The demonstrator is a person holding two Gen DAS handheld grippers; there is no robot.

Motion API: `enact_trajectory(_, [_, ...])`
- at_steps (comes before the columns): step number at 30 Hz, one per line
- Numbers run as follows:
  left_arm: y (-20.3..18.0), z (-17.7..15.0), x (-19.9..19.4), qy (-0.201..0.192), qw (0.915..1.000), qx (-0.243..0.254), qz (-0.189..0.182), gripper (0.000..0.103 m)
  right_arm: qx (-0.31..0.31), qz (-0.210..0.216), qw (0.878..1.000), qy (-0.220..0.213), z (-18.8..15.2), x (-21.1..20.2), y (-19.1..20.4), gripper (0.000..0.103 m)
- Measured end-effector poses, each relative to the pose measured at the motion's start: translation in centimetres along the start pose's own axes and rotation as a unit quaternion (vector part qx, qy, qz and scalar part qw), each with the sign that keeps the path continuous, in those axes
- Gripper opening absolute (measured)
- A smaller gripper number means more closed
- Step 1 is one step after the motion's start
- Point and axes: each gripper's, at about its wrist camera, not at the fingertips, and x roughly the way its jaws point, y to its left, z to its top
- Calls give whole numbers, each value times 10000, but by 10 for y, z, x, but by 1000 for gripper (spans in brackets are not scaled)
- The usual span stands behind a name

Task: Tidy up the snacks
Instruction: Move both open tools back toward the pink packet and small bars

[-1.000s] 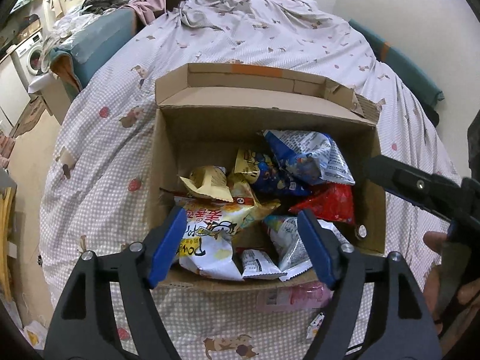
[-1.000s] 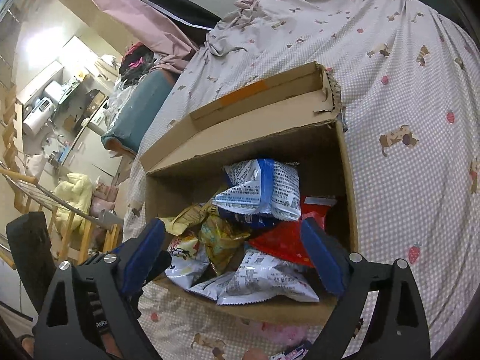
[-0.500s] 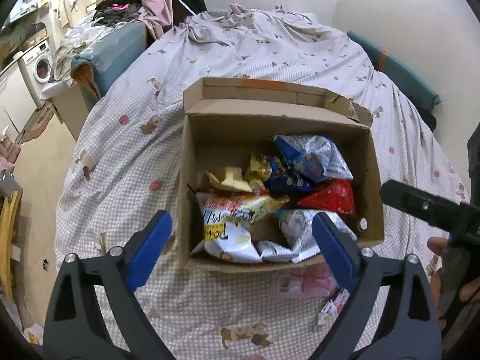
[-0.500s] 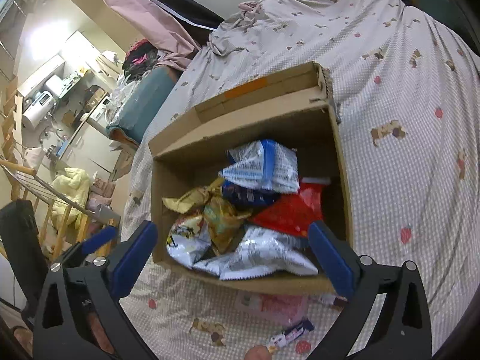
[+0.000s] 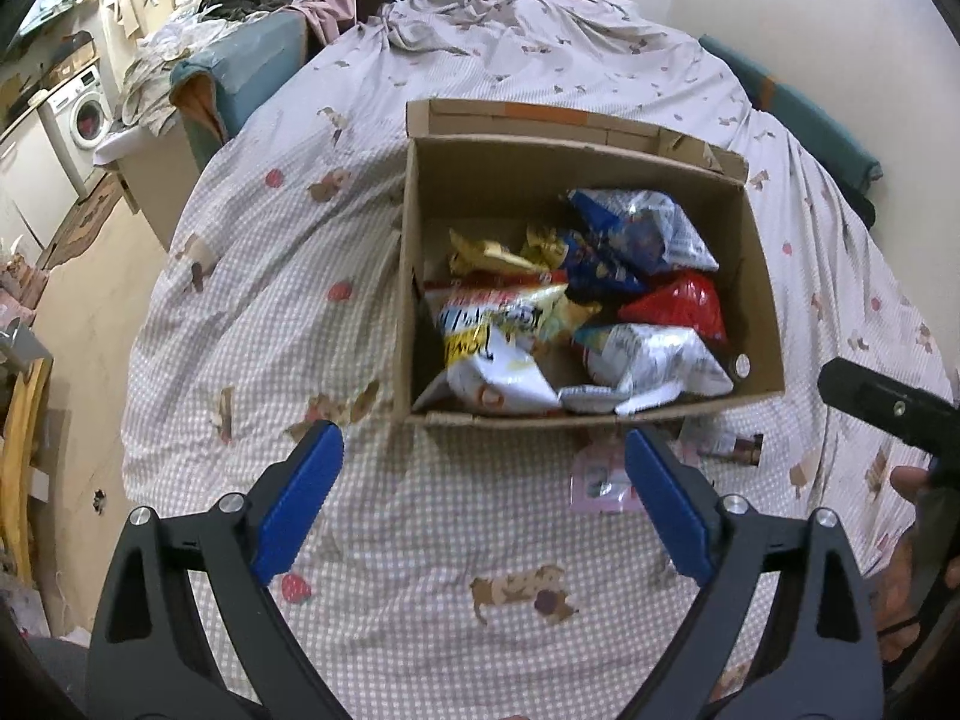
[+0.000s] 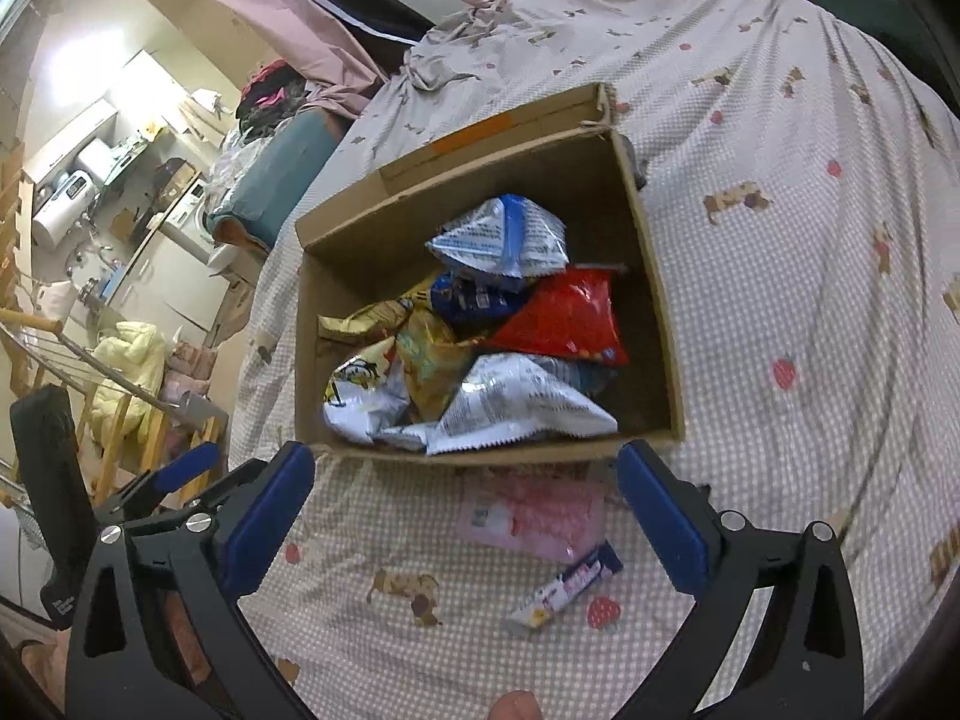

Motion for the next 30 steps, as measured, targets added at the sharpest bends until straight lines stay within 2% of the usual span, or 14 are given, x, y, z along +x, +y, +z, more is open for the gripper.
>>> enact_trajectory(10, [-1, -23, 4, 169, 9998, 77, 79, 93, 371, -170, 9991, 79, -23, -6, -17, 103])
enact_trajectory(13, [-2, -28, 10, 172, 9995, 152, 205, 93, 576, -215, 9980, 161, -29, -4, -26, 103])
enact_trajectory(17, [-1, -30, 15, 259, 9997, -51, 10, 93, 739, -375, 9964, 163, -31, -3, -35, 103])
enact_trajectory(30, [9, -27, 10, 256, 9990, -361, -17, 93, 1060, -644, 9914, 421, -43, 7, -61, 103])
